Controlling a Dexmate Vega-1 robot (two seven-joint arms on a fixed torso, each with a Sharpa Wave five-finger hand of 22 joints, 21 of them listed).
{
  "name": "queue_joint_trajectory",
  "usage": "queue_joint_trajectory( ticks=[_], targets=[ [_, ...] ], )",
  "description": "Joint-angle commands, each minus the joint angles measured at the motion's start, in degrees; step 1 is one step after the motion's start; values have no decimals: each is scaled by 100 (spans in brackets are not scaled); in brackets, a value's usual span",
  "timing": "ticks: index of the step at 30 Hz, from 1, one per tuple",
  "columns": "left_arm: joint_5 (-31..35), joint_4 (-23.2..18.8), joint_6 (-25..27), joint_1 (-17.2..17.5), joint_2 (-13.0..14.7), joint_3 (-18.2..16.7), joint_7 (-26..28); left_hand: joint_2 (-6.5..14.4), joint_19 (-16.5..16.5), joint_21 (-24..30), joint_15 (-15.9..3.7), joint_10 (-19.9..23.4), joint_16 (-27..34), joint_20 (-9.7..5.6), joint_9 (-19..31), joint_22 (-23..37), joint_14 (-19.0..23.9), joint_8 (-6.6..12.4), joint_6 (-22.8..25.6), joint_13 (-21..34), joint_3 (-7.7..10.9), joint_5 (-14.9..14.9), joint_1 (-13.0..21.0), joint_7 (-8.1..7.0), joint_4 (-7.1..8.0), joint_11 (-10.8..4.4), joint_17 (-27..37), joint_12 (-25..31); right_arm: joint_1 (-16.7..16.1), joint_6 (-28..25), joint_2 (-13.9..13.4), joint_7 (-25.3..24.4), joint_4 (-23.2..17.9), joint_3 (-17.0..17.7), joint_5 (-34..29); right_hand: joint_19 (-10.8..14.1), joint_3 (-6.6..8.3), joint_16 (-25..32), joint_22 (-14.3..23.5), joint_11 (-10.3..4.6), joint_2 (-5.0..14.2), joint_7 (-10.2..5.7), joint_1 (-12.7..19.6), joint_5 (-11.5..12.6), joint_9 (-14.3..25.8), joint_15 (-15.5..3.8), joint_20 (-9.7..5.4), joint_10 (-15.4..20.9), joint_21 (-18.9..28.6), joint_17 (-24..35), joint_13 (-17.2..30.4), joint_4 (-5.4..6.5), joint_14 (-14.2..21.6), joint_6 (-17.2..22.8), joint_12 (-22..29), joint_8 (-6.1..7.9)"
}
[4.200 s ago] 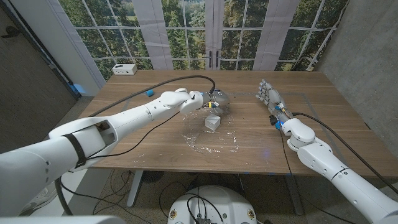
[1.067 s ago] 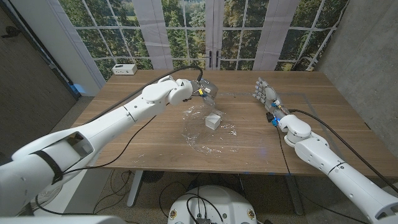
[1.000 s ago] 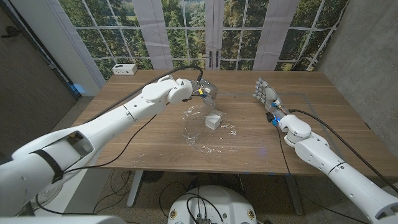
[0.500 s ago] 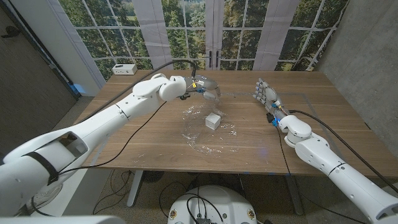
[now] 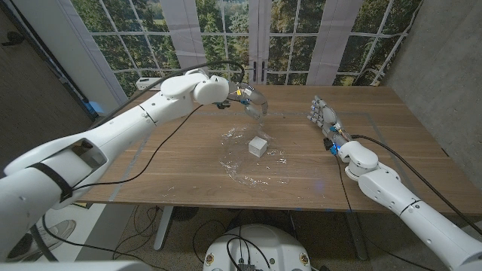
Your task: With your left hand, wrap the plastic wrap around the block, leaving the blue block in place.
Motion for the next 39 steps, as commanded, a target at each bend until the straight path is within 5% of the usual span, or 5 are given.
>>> queue_joint_trajectory(
  ticks=[1, 16, 24, 31, 39],
  targets=[
    [510, -106, -284, -304, -40, 117, -413, -28, -48, -44, -30, -39, 9, -30, 32, 4, -63, 41, 43, 9, 54, -28, 190, -101, -93, -52, 13, 45, -126, 15, -12, -111, -110, 52, -9, 61, 21, 36, 21, -2, 55, -29, -9, 19, 34, 8, 2, 25, 18, 31, 20, 30, 42, 56, -5, -2],
    [554, 344, -644, -668, -340, 422, -1223, 48, -121, -124, -32, -203, 41, -58, 42, -17, -245, 83, 82, -45, 316, -41, 898, -331, -183, -201, -4, 81, -81, -27, 42, -178, -83, 45, -18, 78, 21, 49, 21, 27, 69, -21, -26, 22, 34, 22, 1, 50, 21, 32, 20, 53, 84, 73, 4, 3],
    [744, 516, -798, -701, -403, 566, -1043, -45, -154, -171, 0, -405, 37, -75, 38, -24, -382, -26, -222, -81, 358, -79, 1215, -447, -162, -192, -10, 60, -12, 0, 57, -95, 3, 8, -33, 85, 24, 50, 21, 34, 78, -20, -28, 25, 34, 26, 1, 58, 22, 31, 20, 60, 96, 77, 6, 3],
    [747, 725, -919, -727, -510, 663, -924, -81, -229, -241, 60, -659, 52, -31, 29, -18, -532, -94, -807, -110, 339, -106, 1463, -853, -86, -164, -5, 71, -21, -4, 82, -153, -2, 12, -37, 93, 25, 50, 21, 58, 78, -2, -27, 27, 34, 33, 5, 74, 23, 30, 20, 63, 104, 93, 11, 8],
    [827, 885, -916, -695, -561, 742, -763, -26, -193, -236, 57, -624, 77, -34, 29, -14, -504, -22, -670, -121, 339, -102, 1505, -758, -55, -168, -4, 109, 1, -23, 76, -126, 12, 8, -26, 97, 24, 47, 21, 61, 71, 1, -26, 29, 34, 29, 10, 78, 22, 28, 20, 65, 109, 99, 11, 7]
  ],
)
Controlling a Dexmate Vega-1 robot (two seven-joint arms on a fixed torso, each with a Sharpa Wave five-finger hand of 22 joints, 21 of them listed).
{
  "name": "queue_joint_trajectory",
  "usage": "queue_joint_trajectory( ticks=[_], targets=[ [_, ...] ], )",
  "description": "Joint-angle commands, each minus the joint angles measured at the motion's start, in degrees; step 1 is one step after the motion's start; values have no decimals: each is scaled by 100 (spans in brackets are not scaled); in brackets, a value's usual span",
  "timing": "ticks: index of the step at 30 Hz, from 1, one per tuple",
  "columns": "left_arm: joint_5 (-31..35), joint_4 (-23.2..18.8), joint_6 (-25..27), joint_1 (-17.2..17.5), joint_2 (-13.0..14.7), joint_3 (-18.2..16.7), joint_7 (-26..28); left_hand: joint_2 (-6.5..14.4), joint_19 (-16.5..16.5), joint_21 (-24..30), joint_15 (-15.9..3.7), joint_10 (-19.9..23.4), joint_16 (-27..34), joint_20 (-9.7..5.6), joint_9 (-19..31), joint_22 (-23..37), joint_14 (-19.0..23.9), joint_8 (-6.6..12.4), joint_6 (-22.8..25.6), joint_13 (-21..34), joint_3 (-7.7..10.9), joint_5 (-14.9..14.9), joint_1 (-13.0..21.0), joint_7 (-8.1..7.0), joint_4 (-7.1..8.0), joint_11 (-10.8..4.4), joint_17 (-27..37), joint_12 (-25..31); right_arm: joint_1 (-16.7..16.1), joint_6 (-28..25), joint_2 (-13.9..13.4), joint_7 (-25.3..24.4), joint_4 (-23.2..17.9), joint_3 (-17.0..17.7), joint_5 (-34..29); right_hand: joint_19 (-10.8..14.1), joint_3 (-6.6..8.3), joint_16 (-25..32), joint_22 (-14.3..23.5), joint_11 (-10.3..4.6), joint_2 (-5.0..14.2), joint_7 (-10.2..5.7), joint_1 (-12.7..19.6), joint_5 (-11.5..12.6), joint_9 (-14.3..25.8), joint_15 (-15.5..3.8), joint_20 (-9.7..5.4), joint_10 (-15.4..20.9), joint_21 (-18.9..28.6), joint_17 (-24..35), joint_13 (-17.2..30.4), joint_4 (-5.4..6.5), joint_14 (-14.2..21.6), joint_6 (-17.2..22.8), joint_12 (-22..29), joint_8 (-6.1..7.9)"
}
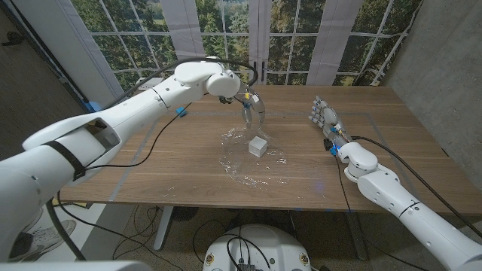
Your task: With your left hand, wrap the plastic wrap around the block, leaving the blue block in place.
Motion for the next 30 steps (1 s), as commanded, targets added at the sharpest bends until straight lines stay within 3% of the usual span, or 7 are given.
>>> queue_joint_trajectory(
  ticks=[1, 3, 5, 8, 9, 16, 30],
  targets=[
    [163, 246, -76, 33, -78, 130, 346, 92, 34, -2, 10, 11, 41, 20, 18, 13, -7, 64, 154, 6, 17, -28, 59, 107, 48, -32, 26, 60, 40, -30, 6, 9, 32, -19, -5, 35, -1, 48, 21, 9, 48, 13, -3, 29, 34, 5, 12, 28, 23, 28, 20, 41, 26, 47, 11, 7],
    [291, 140, -40, 126, 6, 84, 644, 226, 89, 14, 13, 78, 62, 20, 24, 19, 30, 150, 387, -5, 32, -21, 81, 186, 89, -19, 28, 103, 39, -18, 14, 5, 30, -13, 2, 34, -1, 45, 21, 24, 46, 11, -3, 30, 34, 8, 8, 27, 22, 28, 20, 41, 24, 48, 10, 7],
    [442, -57, 19, 276, 145, -20, 1060, 406, 271, 78, -42, 279, 113, -31, 83, 29, 224, 386, 1048, -30, 64, -13, 202, 178, 64, -37, 14, 204, 41, -36, -1, -5, 18, -12, -12, 36, -1, 45, 21, 19, 45, 11, -3, 30, 34, 8, 13, 32, 22, 28, 20, 42, 26, 45, 12, 5],
    [461, -230, -16, 403, 275, -139, 1372, 585, 614, 230, -286, 851, 216, -108, 396, 54, 690, 1107, 2311, -23, 175, 8, 635, 421, -21, -143, 24, 410, 54, -49, 7, 11, 33, -15, 10, 36, -2, 45, 21, 12, 43, 9, -4, 30, 34, 8, 11, 36, 22, 27, 20, 43, 26, 43, 13, 4],
    [368, -223, -32, 369, 247, -136, 1178, 617, 737, 291, -327, 1036, 250, -142, 480, 62, 813, 1231, 2418, -9, 208, 14, 757, 408, -27, -183, 30, 476, 63, -21, 13, 20, 50, -22, -8, 39, -2, 44, 20, 15, 42, 9, -4, 31, 34, 8, 13, 36, 22, 27, 20, 43, 27, 44, 12, 4],
    [-125, -248, -243, 414, 288, -239, 865, 589, 806, 343, -384, 1197, 260, -186, 614, 76, 908, 1410, 2533, 14, 199, 11, 912, 462, -33, -244, 30, 524, 98, 4, 28, 53, 73, -32, -10, 41, -3, 44, 20, -2, 40, -4, -6, 31, 34, 3, 9, 30, 21, 27, 20, 46, 33, 41, 8, 2],
    [-1779, 337, -808, 221, 98, -269, -132, 512, 911, 428, -508, 1595, 311, -226, 802, 88, 1169, 1639, 2662, 48, 125, 10, 1129, 470, -24, -293, 25, 649, -65, 38, -17, -34, -72, 30, -6, 50, -8, 47, 20, -10, 35, -7, -13, 33, 34, -4, 14, 35, 21, 26, 20, 56, 53, 44, 7, 0]
  ],
)
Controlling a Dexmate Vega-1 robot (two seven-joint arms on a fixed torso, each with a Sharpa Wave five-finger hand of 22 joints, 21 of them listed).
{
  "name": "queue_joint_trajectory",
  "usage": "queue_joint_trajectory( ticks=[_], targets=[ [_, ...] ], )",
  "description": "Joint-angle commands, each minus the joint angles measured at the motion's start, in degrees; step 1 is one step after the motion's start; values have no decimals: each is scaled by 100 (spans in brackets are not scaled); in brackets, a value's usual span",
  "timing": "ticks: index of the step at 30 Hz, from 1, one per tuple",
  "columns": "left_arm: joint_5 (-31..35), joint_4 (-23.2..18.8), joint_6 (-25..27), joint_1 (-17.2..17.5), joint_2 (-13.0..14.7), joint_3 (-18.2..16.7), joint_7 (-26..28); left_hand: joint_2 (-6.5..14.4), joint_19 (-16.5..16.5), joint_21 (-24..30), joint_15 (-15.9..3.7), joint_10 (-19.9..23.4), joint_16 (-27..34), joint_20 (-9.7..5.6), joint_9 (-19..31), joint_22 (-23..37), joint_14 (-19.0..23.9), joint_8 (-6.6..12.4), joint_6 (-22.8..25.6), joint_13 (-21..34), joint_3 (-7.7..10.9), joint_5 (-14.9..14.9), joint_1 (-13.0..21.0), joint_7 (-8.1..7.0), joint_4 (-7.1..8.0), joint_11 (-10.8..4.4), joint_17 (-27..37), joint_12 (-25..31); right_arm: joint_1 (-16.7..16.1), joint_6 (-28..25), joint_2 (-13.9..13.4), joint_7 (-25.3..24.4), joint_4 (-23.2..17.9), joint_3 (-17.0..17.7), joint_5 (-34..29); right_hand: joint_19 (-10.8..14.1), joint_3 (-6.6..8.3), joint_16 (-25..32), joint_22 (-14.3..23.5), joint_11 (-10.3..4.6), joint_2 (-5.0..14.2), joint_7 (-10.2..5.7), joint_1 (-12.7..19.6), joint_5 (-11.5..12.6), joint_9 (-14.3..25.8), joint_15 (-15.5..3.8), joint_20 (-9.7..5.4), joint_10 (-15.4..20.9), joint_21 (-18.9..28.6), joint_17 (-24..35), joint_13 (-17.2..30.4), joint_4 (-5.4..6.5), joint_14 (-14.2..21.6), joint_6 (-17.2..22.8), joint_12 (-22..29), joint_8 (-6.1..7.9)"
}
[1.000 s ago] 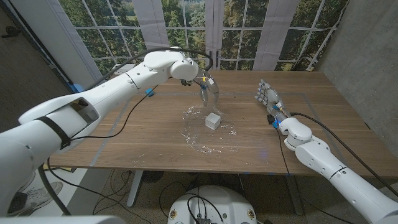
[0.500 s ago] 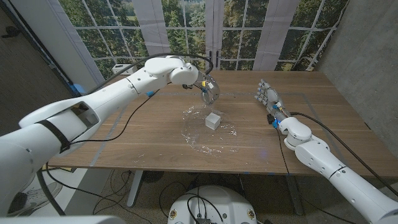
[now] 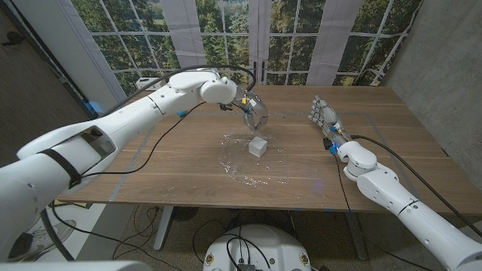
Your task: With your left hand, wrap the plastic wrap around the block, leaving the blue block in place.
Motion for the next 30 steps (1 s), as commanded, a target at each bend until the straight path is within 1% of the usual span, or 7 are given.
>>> queue_joint_trajectory(
  ticks=[1, 17, 20, 22, 25, 27, 30],
  targets=[
    [-1188, 296, -383, -95, -66, -68, -640, -8, 125, 76, -92, 300, 99, 10, 114, 34, 221, 98, 33, 37, -47, 12, 146, -5, 1, -45, 16, 126, -121, 48, -36, -56, -120, 53, -3, 53, 16, 46, 20, -7, 35, -7, -14, 33, 34, 1, 16, 41, 22, 26, 20, 33, 55, 43, 9, -1],
    [-1251, 32, -264, -125, -41, 160, -1348, -106, 173, 139, -142, 586, 113, 43, 104, 31, 400, 188, 157, 68, -172, 40, 311, -69, 9, -108, 11, 188, -156, 111, -49, -6, -134, 69, 1, 81, 14, 45, 20, 10, 34, -9, -20, 36, 33, 3, 9, 48, 28, 24, 19, 45, 70, 43, 7, -4],
    [-1243, 7, 124, -153, -94, 220, -1755, -224, 129, 135, -152, 789, 124, 47, 43, 21, 485, 97, -8, 61, -361, 19, 111, -163, 138, -114, 20, 222, -160, 99, -50, -5, -138, 73, 14, 86, 15, 48, 20, -6, 35, -12, -20, 37, 33, 2, 9, 44, 28, 24, 18, 46, 82, 46, 5, -3],
    [-1162, 6, 348, -187, -132, 288, -1960, -280, 42, 105, -96, 896, 70, 94, -184, -2, 555, -378, -720, 27, -682, -25, -642, -140, 470, 84, 38, 173, -171, 79, -49, -70, -159, 76, -17, 89, 16, 47, 20, -7, 36, -15, -19, 38, 33, 3, 14, 42, 29, 24, 18, 47, 82, 43, 3, -4],
    [-682, -338, 658, -18, 0, 281, -1736, -281, 29, 92, -143, 1157, 114, 78, -426, -14, 849, -794, -1163, -49, -902, -76, -1314, -10, 768, 137, 60, 194, -158, 63, -57, -52, -150, 73, -12, 91, 17, 47, 20, 5, 38, -13, -19, 39, 33, -1, 16, 45, 28, 23, 18, 48, 86, 44, 4, -4],
    [-540, -390, 680, 41, 37, 270, -1599, -289, -111, 15, -68, 941, 2, 152, -620, -25, 774, -1183, -1656, -136, -1073, -88, -1871, -92, 1009, 289, 52, 19, -148, 73, -36, -40, -133, 73, 10, 94, 18, 48, 20, -3, 39, -12, -17, 40, 32, 1, 19, 40, 29, 23, 18, 49, 89, 43, 2, -5],
    [-384, -397, 706, 53, 37, 320, -1624, -287, -276, -78, 30, 505, -107, 198, -719, -33, 588, -1460, -2066, -216, -1184, -103, -2264, -45, 1169, 241, 58, -231, -111, 74, -19, -23, -102, 63, 13, 94, 19, 45, 20, -7, 40, -20, -17, 40, 32, 0, 18, 38, 28, 22, 18, 50, 88, 45, 0, -4]
  ],
)
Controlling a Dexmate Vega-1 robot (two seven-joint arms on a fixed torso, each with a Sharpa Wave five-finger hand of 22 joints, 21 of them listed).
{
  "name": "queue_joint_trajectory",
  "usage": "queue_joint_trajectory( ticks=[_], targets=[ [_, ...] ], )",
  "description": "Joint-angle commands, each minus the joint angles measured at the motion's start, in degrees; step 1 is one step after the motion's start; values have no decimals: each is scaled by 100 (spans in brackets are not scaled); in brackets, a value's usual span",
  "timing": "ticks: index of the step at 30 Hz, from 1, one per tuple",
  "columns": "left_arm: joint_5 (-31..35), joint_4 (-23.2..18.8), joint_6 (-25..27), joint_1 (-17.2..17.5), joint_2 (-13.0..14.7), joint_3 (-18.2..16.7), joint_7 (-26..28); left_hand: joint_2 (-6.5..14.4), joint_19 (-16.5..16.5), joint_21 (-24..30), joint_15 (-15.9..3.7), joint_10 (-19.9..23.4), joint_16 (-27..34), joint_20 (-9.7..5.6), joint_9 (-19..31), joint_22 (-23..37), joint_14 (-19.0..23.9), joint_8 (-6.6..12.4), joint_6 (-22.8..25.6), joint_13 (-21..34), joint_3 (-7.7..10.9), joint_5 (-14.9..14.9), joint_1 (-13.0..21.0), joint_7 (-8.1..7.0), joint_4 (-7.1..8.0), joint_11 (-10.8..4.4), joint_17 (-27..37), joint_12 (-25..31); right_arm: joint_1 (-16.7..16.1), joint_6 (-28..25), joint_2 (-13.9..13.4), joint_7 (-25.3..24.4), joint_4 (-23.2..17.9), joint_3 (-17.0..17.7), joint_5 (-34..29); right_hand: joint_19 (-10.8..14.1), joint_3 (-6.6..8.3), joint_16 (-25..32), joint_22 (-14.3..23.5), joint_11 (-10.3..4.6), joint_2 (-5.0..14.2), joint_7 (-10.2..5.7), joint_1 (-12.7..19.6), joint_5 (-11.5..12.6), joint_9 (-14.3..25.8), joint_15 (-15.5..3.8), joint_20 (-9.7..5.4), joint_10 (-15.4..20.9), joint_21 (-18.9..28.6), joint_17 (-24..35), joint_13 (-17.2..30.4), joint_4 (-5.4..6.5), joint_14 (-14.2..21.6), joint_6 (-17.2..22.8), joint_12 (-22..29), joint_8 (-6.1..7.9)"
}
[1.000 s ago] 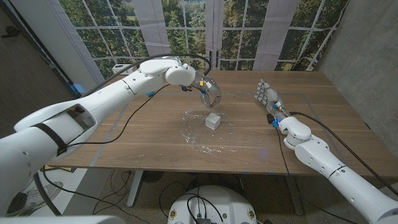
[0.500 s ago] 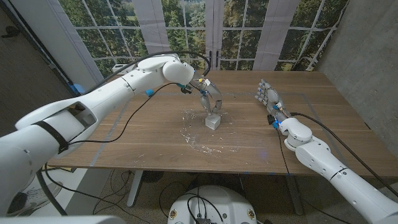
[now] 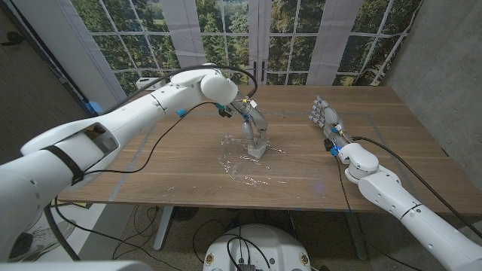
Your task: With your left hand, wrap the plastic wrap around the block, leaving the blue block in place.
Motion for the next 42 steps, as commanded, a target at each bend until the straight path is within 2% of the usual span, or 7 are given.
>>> queue_joint_trajectory(
  ticks=[1, 3, 11, 22, 27, 32, 42],
  targets=[
    [696, -313, 585, 148, 69, 172, -225, -13, -192, -94, 144, -452, -121, 61, -214, 7, -186, -411, -518, -107, -155, -43, -550, 59, 241, 16, 20, -278, 66, -25, 7, 44, 48, -18, 1, 44, -5, 45, 20, 8, 40, -13, -16, 41, 32, 12, 12, 22, 28, 22, 18, 27, 37, 45, 2, -5],
    [878, -399, 637, 186, 107, 188, -168, -38, -360, -174, 203, -540, -149, 122, -235, 4, -278, -471, -638, -137, -241, -45, -772, 76, 347, 45, 28, -339, 85, -17, 31, 35, 69, -22, 3, 44, -5, 44, 20, 14, 40, -15, -16, 41, 32, 17, 13, 22, 28, 22, 18, 28, 35, 46, 2, -4],
    [711, -490, 629, 299, 184, -18, -9, -49, -501, -248, 249, -636, -163, 174, -251, 0, -356, -501, -729, -164, -315, -31, -975, 91, 442, 21, 31, -401, 167, -42, 49, 80, 133, -52, 6, 46, -5, 41, 20, 15, 39, -17, -17, 43, 32, 18, 21, 16, 25, 22, 18, 32, 37, 37, -2, -8],
    [-315, -1078, 401, 1231, 903, -1262, 1806, 28, -522, -284, 253, -496, -129, 199, -260, -9, -255, -446, -604, -186, -264, -7, -973, 142, 410, 143, 7, -363, 232, -130, 90, 32, 64, -177, -101, 49, -4, 39, 20, 11, 40, -23, -18, 45, 32, 15, 18, 16, 23, 22, 17, 38, 42, 38, -3, -9],
    [-1060, -990, 244, 1359, 1039, -1490, 1784, 63, -522, -315, 244, -619, -156, 194, -265, -19, -273, -479, -711, -198, -117, 18, -705, -35, 168, 133, -23, -424, 225, -141, 116, -7, 1, -222, -146, 48, -4, 38, 20, 7, 36, -28, -17, 44, 32, 26, 23, 15, 21, 21, 17, 39, 47, 31, -4, -12],
    [-1223, -1210, 183, 1557, 1264, -1653, 1882, 33, -442, -306, 235, -536, -160, 201, -267, -24, -261, -459, -696, -196, -33, 24, -508, -72, -24, 104, -35, -392, 170, -135, 141, -91, -124, -251, -198, 45, -5, 37, 20, -7, 32, -40, -14, 44, 31, 36, 25, 5, 18, 20, 17, 39, 51, 25, -9, -14],
    [-395, -2053, 200, 2094, 1763, -1907, 2248, -98, -409, -341, 162, -323, -184, 170, -266, -30, -291, -372, -446, -160, 80, 3, -159, -133, -401, -35, -49, -304, -42, -98, 170, -290, -406, -310, -345, 44, -4, 38, 20, -3, 31, -49, -12, 44, 31, 25, 33, -2, 15, 19, 16, 42, 64, 25, -12, -14]
  ],
)
